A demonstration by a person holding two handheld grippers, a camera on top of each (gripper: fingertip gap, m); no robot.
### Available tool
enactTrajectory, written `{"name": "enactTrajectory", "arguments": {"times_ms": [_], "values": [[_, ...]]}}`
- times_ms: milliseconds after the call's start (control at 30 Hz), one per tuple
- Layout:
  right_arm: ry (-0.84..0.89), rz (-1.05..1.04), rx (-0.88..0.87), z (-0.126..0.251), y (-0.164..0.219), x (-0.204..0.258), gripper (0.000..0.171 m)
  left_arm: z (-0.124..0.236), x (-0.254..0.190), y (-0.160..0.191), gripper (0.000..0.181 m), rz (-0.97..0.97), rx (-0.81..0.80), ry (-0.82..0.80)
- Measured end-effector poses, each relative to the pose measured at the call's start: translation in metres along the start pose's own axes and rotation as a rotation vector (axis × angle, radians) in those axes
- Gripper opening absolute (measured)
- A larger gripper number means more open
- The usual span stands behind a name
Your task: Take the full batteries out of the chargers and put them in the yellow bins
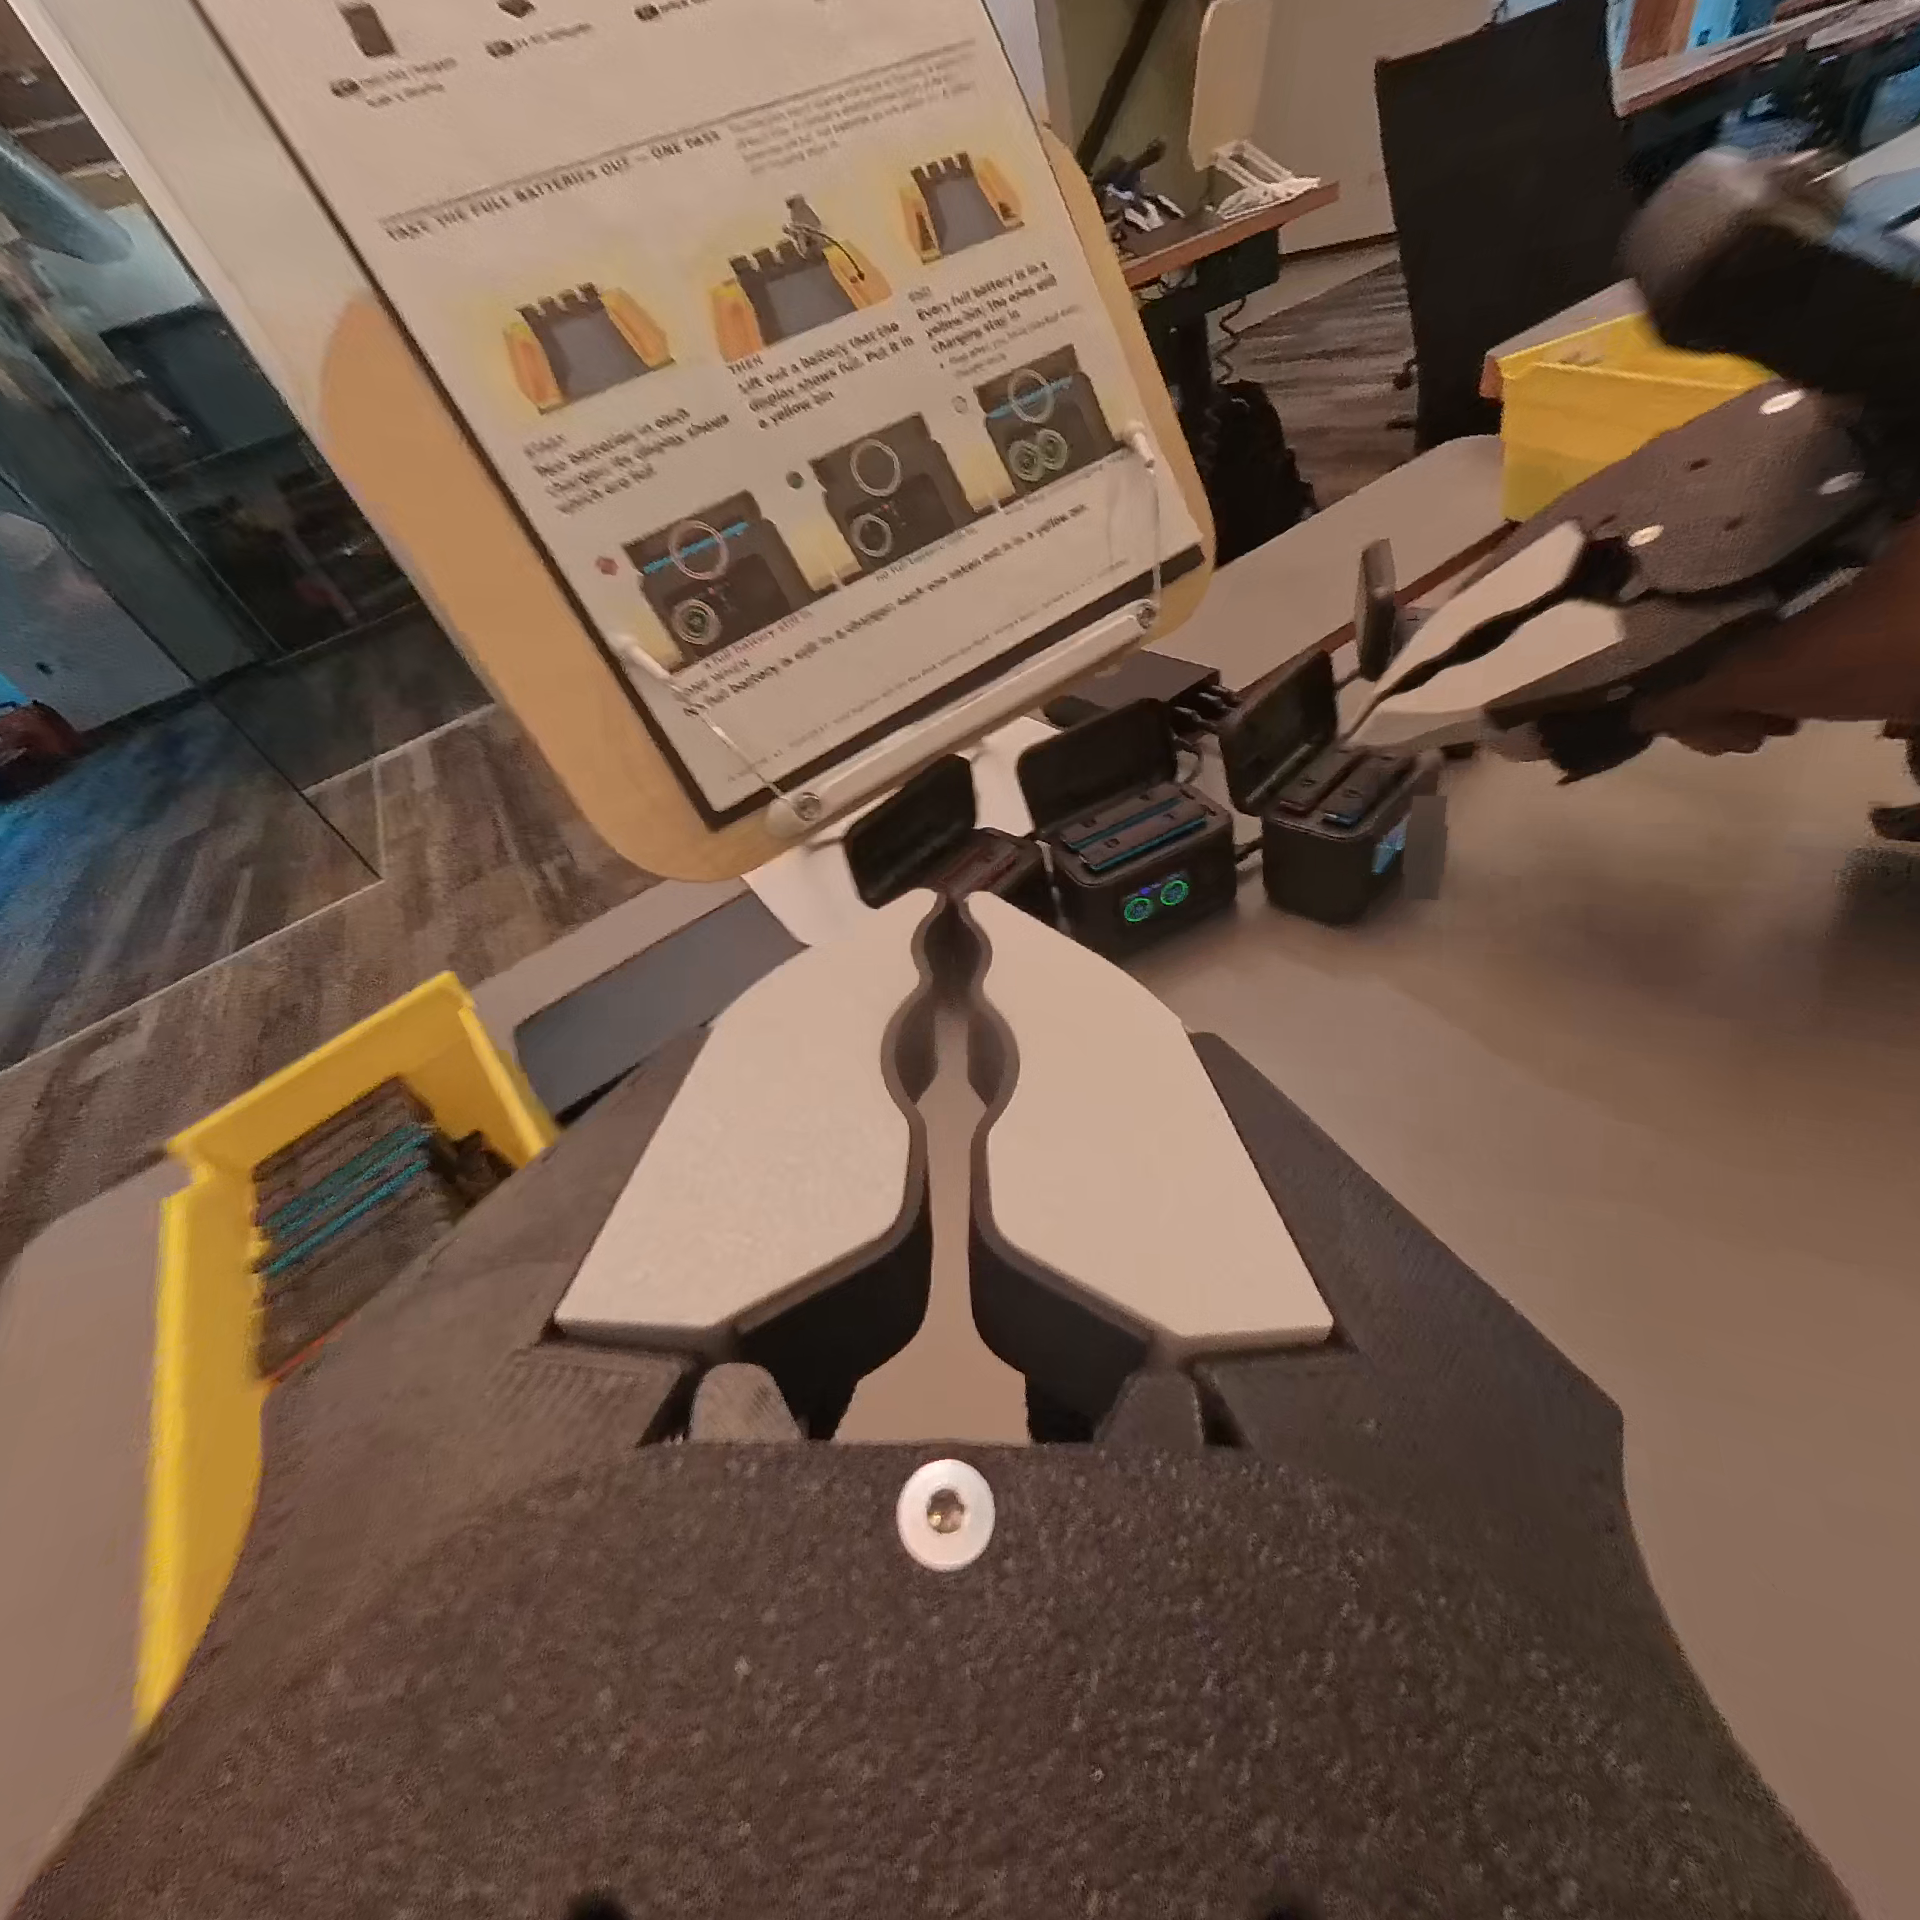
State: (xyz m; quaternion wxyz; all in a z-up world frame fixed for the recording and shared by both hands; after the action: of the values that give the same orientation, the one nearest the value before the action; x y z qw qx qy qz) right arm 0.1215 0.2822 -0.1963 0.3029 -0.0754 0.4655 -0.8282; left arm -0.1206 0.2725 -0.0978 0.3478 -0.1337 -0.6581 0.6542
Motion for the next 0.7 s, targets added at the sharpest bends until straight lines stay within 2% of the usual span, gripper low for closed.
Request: {"name": "enactTrajectory", "arguments": {"times_ms": [167,367,467,567,700], "values": [[-0.05,-0.172,-0.182,0.056,-0.004,-0.001,0.0,0.021,0.048,-0.012,0.0,-0.007,0.015,-0.072],[-0.07,-0.265,-0.209,0.111,0.036,0.026,0.003,0.04,0.118,0.019,0.001,-0.109,0.178,-0.161],[-0.088,-0.303,-0.212,0.119,0.058,0.042,0.004,0.037,0.141,0.05,0.018,-0.18,0.357,-0.087],[-0.131,-0.298,-0.246,0.117,0.066,0.051,0.003,0.022,0.154,0.073,0.023,-0.29,0.459,0.013],[-0.155,-0.243,-0.257,0.115,0.064,0.053,0.003,-0.01,0.163,0.103,0.034,-0.55,0.6,0.11]]}}
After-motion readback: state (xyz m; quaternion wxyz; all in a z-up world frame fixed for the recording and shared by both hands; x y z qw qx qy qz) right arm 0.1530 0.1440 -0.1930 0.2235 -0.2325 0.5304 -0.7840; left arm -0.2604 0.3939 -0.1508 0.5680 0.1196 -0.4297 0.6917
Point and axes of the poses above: each gripper's, where its closed fingertips meet, z back along the fingers, y out of its underside, x = y × z across the jaws, the point moved 1 cm from there along z, back along the fingers, and after that the axes turned 10 degrees about -y, right-handed, at the moved point
